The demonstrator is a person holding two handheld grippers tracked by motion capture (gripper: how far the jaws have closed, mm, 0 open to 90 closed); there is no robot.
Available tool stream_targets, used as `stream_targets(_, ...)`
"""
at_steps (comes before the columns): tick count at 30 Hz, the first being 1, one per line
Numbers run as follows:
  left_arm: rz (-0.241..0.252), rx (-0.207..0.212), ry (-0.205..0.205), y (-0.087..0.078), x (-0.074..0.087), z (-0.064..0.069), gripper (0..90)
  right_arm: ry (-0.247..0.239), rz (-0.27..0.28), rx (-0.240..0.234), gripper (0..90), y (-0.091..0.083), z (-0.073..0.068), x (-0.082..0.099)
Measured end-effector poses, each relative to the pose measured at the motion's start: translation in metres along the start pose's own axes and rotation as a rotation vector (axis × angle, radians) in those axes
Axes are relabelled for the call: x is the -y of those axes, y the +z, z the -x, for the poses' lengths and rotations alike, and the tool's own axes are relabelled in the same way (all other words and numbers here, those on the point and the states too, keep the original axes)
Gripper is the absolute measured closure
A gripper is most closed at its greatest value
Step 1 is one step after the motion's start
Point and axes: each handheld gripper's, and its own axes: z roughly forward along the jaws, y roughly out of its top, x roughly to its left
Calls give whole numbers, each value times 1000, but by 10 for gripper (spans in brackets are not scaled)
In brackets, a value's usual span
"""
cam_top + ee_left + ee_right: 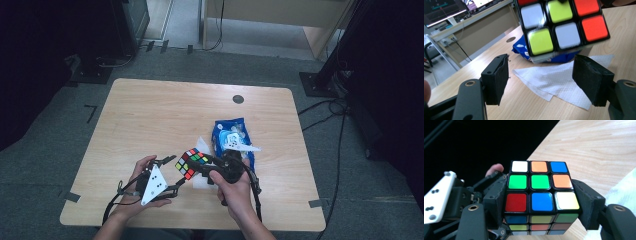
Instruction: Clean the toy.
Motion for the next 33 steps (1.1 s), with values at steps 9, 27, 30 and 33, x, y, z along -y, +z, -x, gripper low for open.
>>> stream_targets(9, -9, -10, 26, 0, -1, 3, 278, -14, -62, -20, 347, 2, 1, -4)
stream_targets(27, 15, 29, 18, 4, -9, 12, 202, -76, -147, 23, 344, 23, -5, 11)
stream_targets(30, 19, 31, 12, 3, -8, 11, 222, -87, -142, 40, 344, 25, -9, 13)
stream_targets(33, 21, 29, 5, 3, -8, 10, 234, -88, -107, 47, 345, 22, -10, 12)
